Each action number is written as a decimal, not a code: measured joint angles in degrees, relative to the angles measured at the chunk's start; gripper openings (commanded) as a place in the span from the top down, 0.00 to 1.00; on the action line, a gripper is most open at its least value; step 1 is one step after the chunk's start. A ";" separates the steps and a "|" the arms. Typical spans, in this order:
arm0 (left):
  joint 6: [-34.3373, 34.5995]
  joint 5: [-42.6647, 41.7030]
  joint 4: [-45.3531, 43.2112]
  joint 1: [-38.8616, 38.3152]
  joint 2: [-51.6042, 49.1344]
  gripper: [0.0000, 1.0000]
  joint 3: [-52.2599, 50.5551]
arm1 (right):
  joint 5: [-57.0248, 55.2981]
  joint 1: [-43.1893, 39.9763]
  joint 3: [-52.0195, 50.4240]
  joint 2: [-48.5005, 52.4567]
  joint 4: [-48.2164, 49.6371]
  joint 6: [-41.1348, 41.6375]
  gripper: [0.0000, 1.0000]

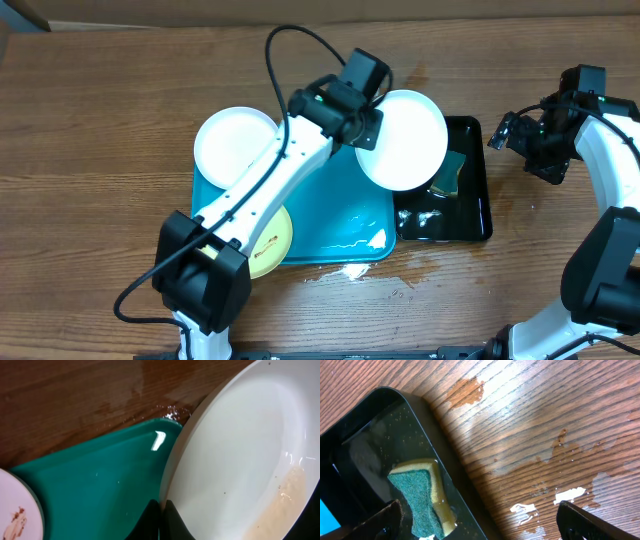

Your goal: Clean dirty plates on tray and stack at the side

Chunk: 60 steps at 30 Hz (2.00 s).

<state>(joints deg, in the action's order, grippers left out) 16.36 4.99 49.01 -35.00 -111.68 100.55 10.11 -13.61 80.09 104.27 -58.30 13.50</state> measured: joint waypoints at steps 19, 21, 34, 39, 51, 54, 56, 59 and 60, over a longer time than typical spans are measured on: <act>-3.52 33.07 -8.50 -17.16 0.00 0.96 0.00 | -0.02 -0.02 0.00 0.00 -0.02 0.00 0.00; -3.74 37.46 -8.52 -19.43 0.00 0.96 0.00 | 0.00 -0.02 0.00 0.00 0.00 -0.02 0.00; -4.59 52.33 -8.55 -23.26 0.00 0.96 0.00 | 0.00 0.00 0.00 0.00 0.00 0.00 0.00; -4.57 54.49 -8.57 -23.28 0.00 0.96 0.00 | 0.00 0.00 0.00 0.00 -0.02 0.00 0.00; -4.57 54.84 -8.55 -23.28 0.00 0.96 0.00 | -0.02 0.00 0.00 0.00 -0.02 -0.02 0.00; -4.55 53.53 -8.22 -23.26 0.00 0.96 0.00 | -0.02 -0.02 0.00 0.00 0.00 0.00 0.00; -4.52 50.95 -7.43 -22.88 0.00 0.96 0.00 | 0.00 0.00 0.00 0.00 0.00 0.00 0.00; -4.24 45.62 -5.99 -21.64 0.00 0.96 0.00 | 0.00 0.00 0.00 0.00 -0.02 0.00 0.00; -3.96 42.97 -5.25 -20.76 0.00 0.96 0.00 | 0.00 -0.02 0.00 0.00 0.00 0.00 0.00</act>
<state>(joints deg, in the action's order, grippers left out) 12.40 47.97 43.77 -55.77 -111.68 100.55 10.11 -13.63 80.09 104.27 -58.30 13.50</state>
